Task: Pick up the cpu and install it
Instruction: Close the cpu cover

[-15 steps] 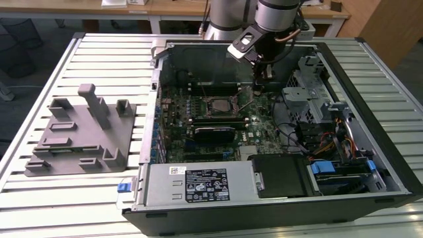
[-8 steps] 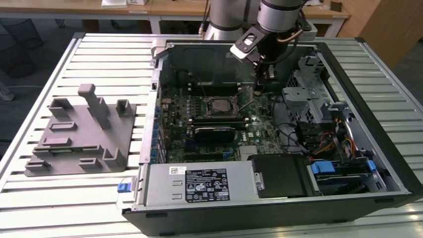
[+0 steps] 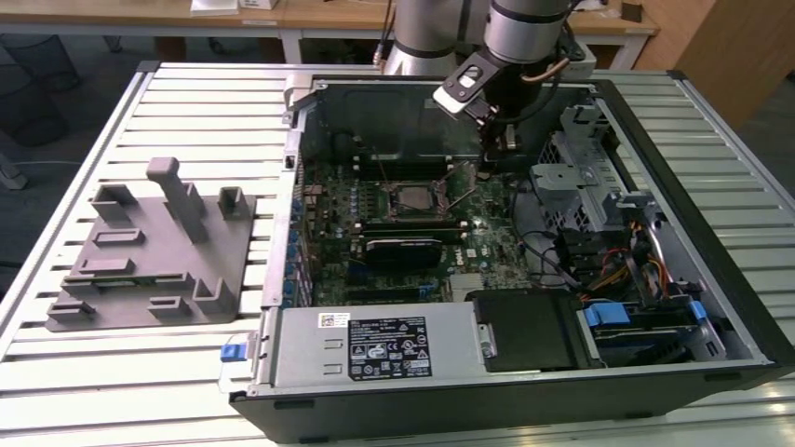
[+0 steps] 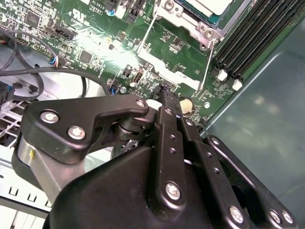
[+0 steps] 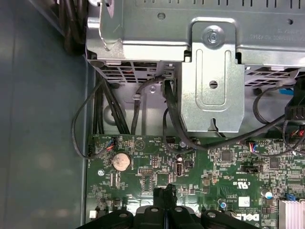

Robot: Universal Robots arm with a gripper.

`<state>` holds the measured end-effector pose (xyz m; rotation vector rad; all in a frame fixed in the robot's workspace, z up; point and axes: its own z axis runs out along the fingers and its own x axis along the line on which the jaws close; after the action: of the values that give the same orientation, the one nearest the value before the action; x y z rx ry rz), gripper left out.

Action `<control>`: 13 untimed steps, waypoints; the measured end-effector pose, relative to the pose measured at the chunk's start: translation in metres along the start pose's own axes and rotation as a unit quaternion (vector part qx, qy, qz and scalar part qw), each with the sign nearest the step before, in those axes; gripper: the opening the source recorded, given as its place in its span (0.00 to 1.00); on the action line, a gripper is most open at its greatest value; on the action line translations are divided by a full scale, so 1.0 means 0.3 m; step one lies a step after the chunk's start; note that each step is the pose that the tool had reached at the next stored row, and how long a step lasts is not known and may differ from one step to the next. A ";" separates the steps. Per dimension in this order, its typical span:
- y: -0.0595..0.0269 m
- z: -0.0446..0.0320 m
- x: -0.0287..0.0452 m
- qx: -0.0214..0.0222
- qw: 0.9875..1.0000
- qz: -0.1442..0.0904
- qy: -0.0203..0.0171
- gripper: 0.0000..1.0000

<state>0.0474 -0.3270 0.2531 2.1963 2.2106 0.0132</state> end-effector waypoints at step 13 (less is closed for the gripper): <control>-0.011 0.026 0.000 0.000 1.000 0.000 0.000 0.11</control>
<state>0.0443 -0.3270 0.2451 2.1962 2.2107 0.0133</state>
